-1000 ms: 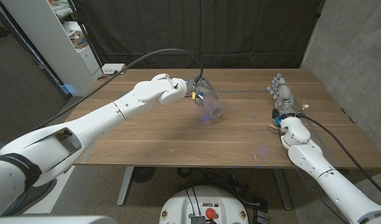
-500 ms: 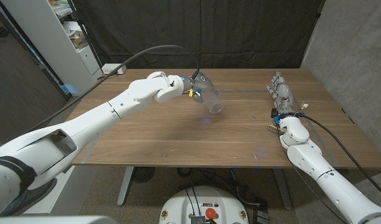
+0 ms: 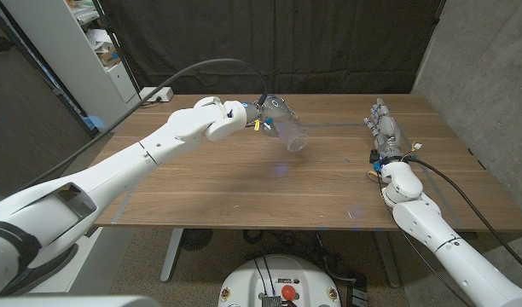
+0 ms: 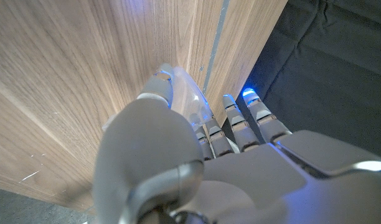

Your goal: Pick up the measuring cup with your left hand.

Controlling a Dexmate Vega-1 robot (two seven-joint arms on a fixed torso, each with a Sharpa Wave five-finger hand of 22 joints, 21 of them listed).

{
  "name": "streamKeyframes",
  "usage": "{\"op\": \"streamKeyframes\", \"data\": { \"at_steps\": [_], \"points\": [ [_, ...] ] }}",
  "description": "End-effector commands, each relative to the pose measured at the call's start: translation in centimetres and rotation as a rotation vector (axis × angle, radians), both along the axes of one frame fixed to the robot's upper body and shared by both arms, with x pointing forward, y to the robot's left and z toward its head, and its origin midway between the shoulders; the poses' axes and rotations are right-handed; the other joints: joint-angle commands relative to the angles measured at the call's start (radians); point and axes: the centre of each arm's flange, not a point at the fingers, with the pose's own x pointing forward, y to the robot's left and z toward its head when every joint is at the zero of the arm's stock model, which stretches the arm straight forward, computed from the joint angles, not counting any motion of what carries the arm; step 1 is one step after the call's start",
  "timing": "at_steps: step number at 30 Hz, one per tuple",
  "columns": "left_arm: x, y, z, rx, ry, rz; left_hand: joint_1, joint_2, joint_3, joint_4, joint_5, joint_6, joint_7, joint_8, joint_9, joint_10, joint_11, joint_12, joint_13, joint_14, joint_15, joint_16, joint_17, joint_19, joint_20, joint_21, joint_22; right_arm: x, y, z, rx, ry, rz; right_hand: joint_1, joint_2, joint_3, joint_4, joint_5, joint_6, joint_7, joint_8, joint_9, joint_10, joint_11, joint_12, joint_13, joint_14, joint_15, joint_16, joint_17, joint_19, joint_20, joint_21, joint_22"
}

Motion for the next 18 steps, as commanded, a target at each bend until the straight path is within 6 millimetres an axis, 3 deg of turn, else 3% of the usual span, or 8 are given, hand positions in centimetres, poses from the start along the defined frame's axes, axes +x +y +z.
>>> {"op": "streamKeyframes", "data": {
  "at_steps": [1, 18],
  "points": [
    [-1.6, 0.4, 1.6, -0.053, -0.04, -0.031, 0.002, 0.011, 0.001, 0.002, 0.004, 0.012, 0.001, -0.003, 0.003, 0.003, 0.004, -0.005, 0.003, 0.0, -0.076, -0.004, 0.002, -0.001, -0.004, -0.003, 0.0, -1.3, 0.3, -0.6, 0.003, 0.0, -0.007, -0.001, 0.0, -0.003, 0.002, -0.002, 0.004, 0.001, 0.001, 0.002, 0.005, 0.0, 0.001, 0.003, 0.011, -0.001, 0.006, 0.002, -0.001, 0.001, 0.004, 0.005],
    [-4.1, 1.1, 3.8, -0.105, -0.125, -0.046, 0.0, 0.016, 0.003, 0.005, 0.003, 0.0, -0.002, -0.013, 0.003, -0.004, -0.002, -0.014, 0.005, 0.002, -0.079, -0.009, 0.003, -0.001, -0.012, -0.004, -0.003, -2.7, -0.1, -1.2, 0.018, -0.011, -0.012, 0.0, -0.002, -0.005, 0.0, -0.003, 0.003, -0.001, 0.0, 0.002, 0.005, 0.001, 0.001, 0.003, 0.011, -0.002, 0.005, 0.002, -0.002, 0.002, 0.004, 0.005]
  ]
}}
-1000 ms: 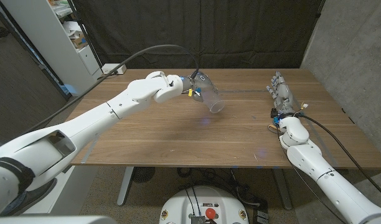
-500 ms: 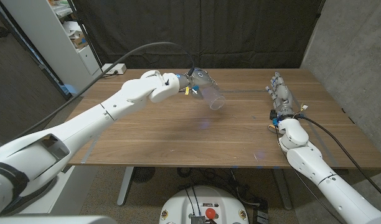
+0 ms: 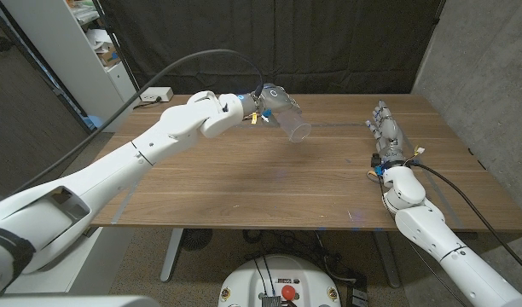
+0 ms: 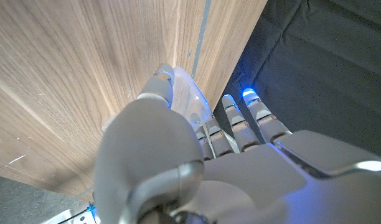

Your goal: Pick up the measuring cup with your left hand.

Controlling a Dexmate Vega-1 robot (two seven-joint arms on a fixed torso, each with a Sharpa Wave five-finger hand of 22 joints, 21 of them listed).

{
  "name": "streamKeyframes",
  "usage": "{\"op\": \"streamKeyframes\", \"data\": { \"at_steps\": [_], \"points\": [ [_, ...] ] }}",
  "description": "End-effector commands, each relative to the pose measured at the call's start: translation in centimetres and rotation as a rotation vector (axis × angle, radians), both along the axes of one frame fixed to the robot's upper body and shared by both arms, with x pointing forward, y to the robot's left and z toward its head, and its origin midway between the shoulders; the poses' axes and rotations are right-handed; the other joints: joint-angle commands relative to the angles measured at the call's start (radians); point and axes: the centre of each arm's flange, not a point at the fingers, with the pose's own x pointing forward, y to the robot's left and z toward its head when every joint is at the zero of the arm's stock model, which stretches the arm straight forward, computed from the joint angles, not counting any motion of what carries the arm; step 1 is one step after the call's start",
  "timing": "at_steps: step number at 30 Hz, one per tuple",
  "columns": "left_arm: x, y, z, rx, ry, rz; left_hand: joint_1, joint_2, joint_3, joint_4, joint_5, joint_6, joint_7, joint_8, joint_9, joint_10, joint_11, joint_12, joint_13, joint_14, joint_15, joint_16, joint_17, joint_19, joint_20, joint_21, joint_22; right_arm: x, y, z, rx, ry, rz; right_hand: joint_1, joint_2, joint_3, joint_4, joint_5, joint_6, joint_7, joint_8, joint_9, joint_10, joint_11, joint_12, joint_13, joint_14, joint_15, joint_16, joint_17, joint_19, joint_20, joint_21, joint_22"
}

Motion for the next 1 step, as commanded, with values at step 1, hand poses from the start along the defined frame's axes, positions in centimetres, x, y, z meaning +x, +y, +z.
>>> {"op": "streamKeyframes", "data": {
  "at_steps": [1],
  "points": [
    [-2.12, 0.66, 1.83, -0.041, -0.063, -0.01, -0.002, 0.015, 0.003, 0.005, 0.003, -0.001, -0.002, -0.004, 0.003, -0.004, -0.002, -0.007, 0.005, 0.002, -0.079, -0.002, 0.003, 0.005, -0.006, 0.0, 0.002, -0.96, -0.27, -0.32, 0.012, -0.01, -0.007, 0.0, -0.002, -0.005, -0.001, -0.003, 0.004, -0.001, 0.0, 0.002, 0.005, 0.001, 0.0, 0.003, 0.011, -0.002, 0.005, 0.002, -0.001, 0.001, 0.004, 0.005]
  ]
}}
